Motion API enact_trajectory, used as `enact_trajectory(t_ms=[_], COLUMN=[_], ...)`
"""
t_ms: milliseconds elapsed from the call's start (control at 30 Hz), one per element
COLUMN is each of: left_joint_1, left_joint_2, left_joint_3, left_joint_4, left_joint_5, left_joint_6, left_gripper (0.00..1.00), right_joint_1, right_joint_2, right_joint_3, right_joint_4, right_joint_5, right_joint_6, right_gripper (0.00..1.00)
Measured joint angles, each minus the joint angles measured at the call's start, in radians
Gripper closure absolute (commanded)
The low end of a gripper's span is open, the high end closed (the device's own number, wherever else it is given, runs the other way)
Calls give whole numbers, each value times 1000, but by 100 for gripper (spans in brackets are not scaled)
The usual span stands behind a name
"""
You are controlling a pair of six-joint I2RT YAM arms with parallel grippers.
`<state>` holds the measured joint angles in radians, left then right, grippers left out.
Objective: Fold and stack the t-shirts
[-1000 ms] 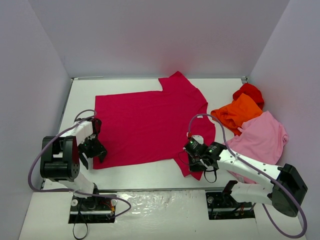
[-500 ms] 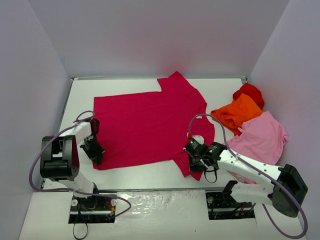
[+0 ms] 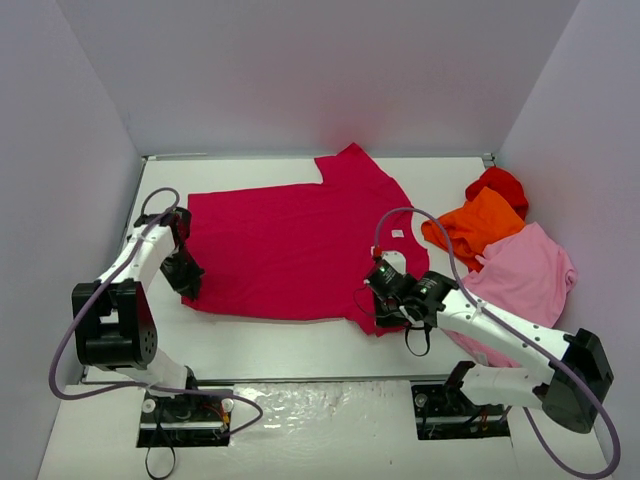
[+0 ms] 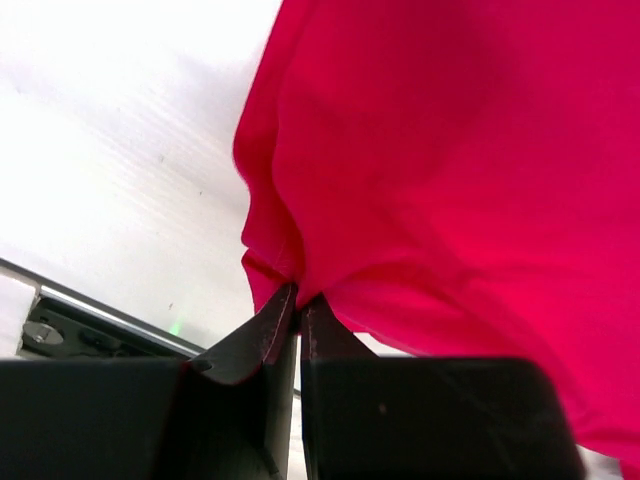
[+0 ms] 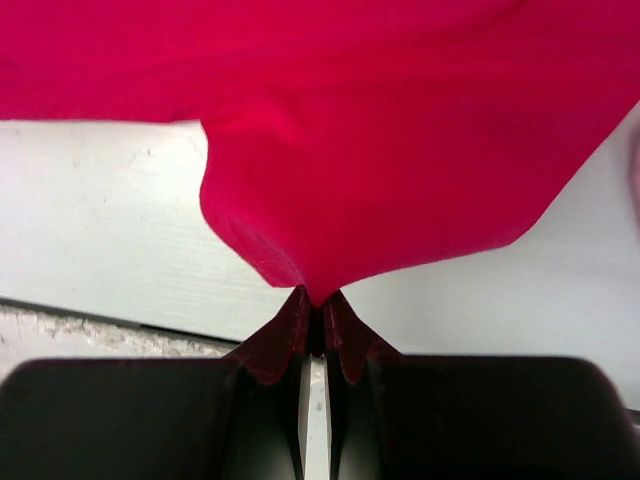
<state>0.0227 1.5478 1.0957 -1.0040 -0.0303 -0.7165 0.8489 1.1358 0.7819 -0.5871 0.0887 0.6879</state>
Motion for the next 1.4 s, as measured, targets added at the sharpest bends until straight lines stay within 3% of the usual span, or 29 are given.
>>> enact_trajectory(t_ms=[367,633,967,1400], left_joint_1=[0,0,-1,-2], left_joint_2=[37,189,354,501], left_joint_3=[269,463,652,737], left_joint_4=[-109,-167,-196,-213], left_joint_5=[-4,-16,-3,7], left_joint_6=[55,87,95,132], left_gripper=[100,100,100,100], right_joint_1=[-106,-220,-239,-313], right_joint_2=[157,288,474,701], right_joint_3=[136,262,458,620], right_joint_4=[8,59,121,166], right_joint_5=[107,110,120,159], right_joint_6=[-147,-246,-303,-369], right_gripper=[100,100,100,100])
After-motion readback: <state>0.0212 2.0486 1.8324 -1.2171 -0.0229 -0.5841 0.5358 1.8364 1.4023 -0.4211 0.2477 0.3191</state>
